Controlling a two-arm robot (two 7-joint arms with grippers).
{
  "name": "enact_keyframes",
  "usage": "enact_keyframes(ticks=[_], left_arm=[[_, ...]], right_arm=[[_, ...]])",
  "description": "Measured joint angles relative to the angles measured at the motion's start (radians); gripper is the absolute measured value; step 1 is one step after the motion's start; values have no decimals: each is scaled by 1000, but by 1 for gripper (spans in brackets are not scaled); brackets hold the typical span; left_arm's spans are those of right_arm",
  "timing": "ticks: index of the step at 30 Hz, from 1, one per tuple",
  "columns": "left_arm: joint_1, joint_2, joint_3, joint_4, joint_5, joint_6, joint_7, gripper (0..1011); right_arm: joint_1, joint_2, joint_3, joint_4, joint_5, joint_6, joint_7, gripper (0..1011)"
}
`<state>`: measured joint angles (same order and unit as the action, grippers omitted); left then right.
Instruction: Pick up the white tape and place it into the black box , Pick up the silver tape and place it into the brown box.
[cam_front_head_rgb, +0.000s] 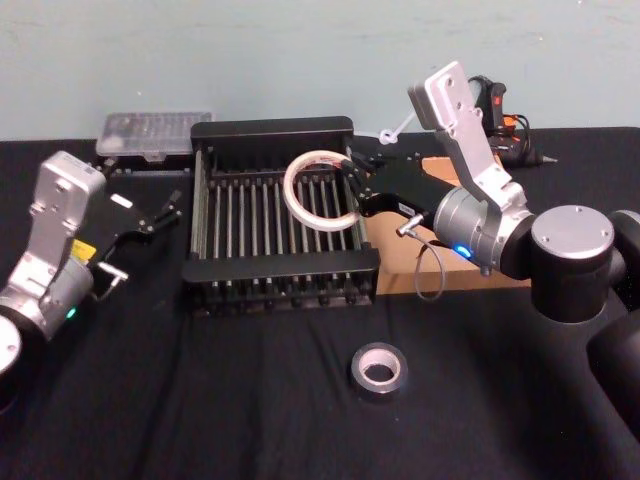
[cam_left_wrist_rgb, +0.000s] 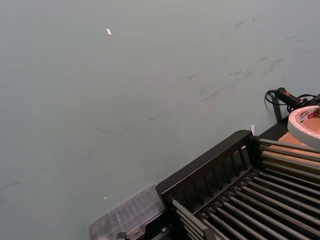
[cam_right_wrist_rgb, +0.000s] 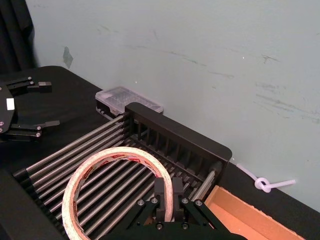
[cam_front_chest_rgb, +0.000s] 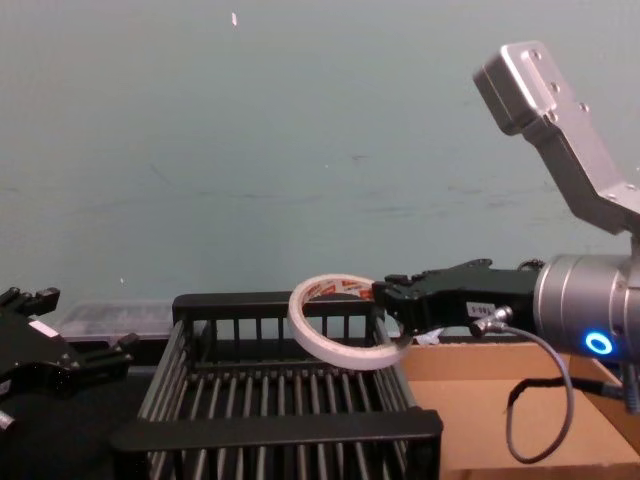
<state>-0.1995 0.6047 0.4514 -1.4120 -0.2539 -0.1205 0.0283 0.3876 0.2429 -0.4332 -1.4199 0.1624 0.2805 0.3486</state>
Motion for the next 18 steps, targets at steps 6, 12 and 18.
enact_keyframes(ticks=[6, 12, 18], left_arm=[[0, 0, 0, 0, 0, 0, 0, 1001], [0, 0, 0, 0, 0, 0, 0, 1001], [0, 0, 0, 0, 0, 0, 0, 1001]], right_arm=[[-2, 1, 1, -1, 0, 1, 0, 95], [-2, 1, 1, -2, 1, 1, 0, 132], [-3, 2, 2, -3, 1, 2, 0, 308]])
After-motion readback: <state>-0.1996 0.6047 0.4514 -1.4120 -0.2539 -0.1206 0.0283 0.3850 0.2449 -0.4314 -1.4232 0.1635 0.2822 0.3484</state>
